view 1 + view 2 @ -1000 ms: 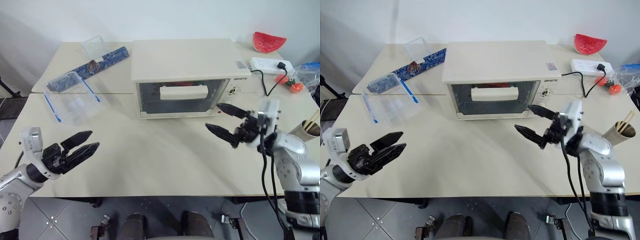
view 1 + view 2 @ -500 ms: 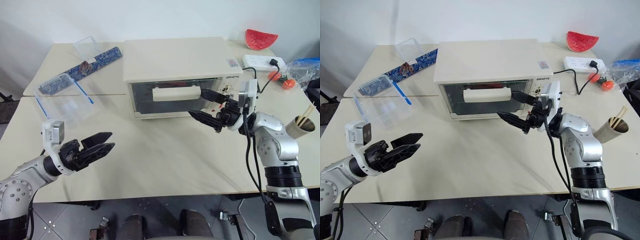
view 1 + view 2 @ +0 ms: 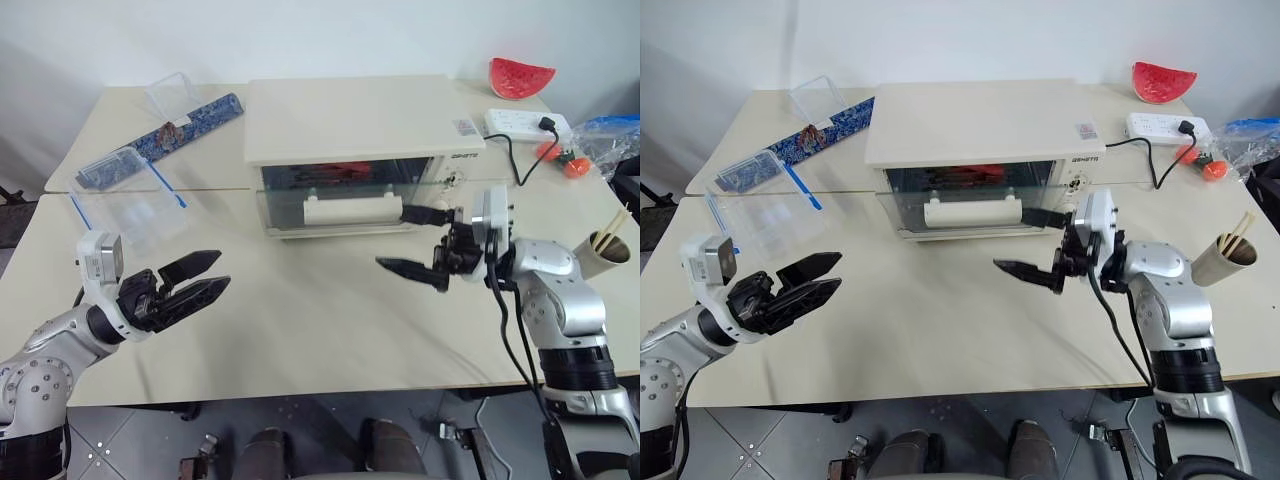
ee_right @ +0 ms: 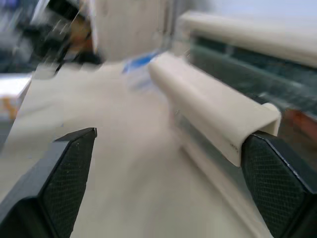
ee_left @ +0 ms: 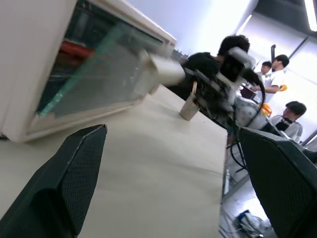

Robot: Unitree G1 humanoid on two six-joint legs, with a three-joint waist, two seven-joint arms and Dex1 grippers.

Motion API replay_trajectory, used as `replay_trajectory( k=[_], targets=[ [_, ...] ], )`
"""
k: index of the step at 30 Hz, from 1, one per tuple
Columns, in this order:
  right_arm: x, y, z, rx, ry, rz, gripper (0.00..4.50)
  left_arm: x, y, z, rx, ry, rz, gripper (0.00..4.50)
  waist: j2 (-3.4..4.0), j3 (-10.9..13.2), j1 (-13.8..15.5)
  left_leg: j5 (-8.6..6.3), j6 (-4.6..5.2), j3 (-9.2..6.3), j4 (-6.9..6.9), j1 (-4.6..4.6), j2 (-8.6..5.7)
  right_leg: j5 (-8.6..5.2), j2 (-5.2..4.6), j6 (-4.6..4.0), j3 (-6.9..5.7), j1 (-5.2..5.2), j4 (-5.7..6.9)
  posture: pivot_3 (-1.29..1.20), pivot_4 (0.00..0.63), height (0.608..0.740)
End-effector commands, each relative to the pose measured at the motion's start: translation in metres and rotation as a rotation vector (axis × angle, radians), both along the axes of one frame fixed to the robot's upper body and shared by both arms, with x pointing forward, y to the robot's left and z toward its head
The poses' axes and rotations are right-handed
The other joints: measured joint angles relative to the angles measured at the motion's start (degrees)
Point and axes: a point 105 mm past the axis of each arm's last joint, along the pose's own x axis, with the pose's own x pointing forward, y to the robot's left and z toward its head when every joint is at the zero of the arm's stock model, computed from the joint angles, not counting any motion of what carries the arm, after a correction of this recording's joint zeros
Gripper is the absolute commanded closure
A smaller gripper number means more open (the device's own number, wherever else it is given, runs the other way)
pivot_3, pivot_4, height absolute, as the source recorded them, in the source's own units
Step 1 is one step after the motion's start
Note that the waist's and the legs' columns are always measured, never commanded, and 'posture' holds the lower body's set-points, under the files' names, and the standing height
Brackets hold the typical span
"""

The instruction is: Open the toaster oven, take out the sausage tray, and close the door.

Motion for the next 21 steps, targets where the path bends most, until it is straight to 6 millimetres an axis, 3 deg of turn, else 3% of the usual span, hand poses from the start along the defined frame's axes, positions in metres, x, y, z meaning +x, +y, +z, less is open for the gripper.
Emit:
replay_trajectory(
  k=[1, 3, 6, 12, 19, 21],
  targets=[
    [-0.017, 0.006, -0.003, -0.064, -0.084, 0.065, 0.00, 0.002, 0.000, 0.010, 0.026, -0.031, -0.016, 0.03, -0.01, 0.0, -0.1, 0.00, 0.00, 0.00, 0.00, 0.00, 0.00, 0.00, 0.00, 0.00, 0.01, 0.00, 0.00, 0.00, 0.150, 0.740],
    [-0.017, 0.004, -0.010, -0.073, -0.111, 0.038, 0.00, 0.007, -0.004, 0.014, 0.024, -0.052, -0.030, 0.03, -0.01, 0.0, 0.0, 0.00, 0.00, 0.06, 0.00, 0.02, 0.00, 0.00, 0.00, 0.00, 0.05, 0.00, 0.00, 0.00, 0.150, 0.740],
    [-0.015, 0.002, -0.015, -0.076, -0.153, 0.001, 0.00, 0.024, -0.007, 0.025, -0.016, -0.097, 0.005, 0.60, -0.04, 0.0, 0.1, 0.00, 0.00, 0.05, 0.07, 0.01, -0.01, 0.00, -0.01, 0.00, 0.05, 0.01, 0.01, 0.00, 0.150, 0.740],
    [-0.011, 0.000, -0.020, -0.086, -0.213, -0.041, 0.00, 0.058, -0.026, 0.037, -0.061, -0.153, 0.011, 2.32, -0.11, 0.1, 0.2, 0.00, 0.00, 0.05, 0.09, 0.00, -0.03, 0.01, -0.01, 0.02, 0.04, 0.03, 0.01, 0.00, 0.150, 0.740],
    [-0.010, -0.001, -0.022, -0.097, -0.240, -0.052, 0.00, 0.089, -0.074, 0.030, -0.024, -0.158, -0.036, 4.40, -0.16, 0.1, 0.8, 0.00, 0.01, 0.05, 0.13, -0.01, -0.05, 0.03, 0.00, 0.05, 0.02, 0.06, -0.02, 0.00, 0.150, 0.740],
    [-0.011, -0.001, -0.023, -0.103, -0.246, -0.052, 0.00, 0.092, -0.078, 0.026, -0.011, -0.146, -0.030, 4.48, -0.16, 0.1, 0.8, 0.00, 0.01, 0.06, 0.11, -0.01, -0.04, 0.03, 0.01, 0.05, 0.02, 0.06, -0.03, 0.00, 0.150, 0.740]
  ],
)
